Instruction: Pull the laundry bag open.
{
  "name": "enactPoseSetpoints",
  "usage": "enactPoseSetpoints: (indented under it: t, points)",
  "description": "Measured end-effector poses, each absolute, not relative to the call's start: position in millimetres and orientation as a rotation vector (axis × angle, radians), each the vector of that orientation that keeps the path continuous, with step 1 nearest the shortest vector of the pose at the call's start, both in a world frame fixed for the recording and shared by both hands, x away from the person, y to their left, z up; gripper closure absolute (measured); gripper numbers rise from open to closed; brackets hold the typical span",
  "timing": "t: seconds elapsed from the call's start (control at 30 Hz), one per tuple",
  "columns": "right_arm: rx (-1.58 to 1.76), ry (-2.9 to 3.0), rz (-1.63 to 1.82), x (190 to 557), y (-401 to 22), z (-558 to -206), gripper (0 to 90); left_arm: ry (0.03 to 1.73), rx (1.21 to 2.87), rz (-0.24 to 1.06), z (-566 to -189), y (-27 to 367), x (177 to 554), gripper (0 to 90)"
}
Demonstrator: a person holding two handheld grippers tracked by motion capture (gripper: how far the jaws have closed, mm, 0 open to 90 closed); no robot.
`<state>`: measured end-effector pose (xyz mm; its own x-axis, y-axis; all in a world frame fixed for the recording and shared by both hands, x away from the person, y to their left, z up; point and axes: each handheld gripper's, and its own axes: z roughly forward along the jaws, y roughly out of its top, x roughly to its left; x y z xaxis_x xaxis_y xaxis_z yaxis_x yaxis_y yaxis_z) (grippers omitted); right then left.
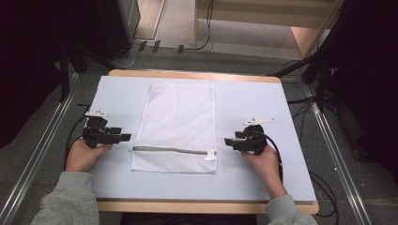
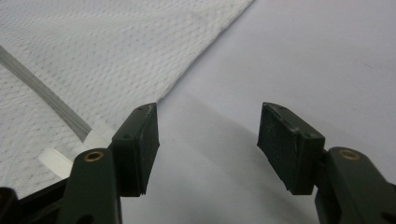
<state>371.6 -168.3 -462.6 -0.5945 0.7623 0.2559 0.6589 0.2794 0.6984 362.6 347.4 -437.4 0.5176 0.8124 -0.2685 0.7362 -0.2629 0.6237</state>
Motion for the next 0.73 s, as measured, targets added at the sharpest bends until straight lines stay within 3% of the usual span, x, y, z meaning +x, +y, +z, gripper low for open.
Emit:
enactPoseSetpoints:
  t: [0.73]
  points:
    - [1.351,2.392,1.188,369.5,-178.3,-467.0,37.0,1.297,2.028,0.116,-441.7,347.3,372.4,34.3]
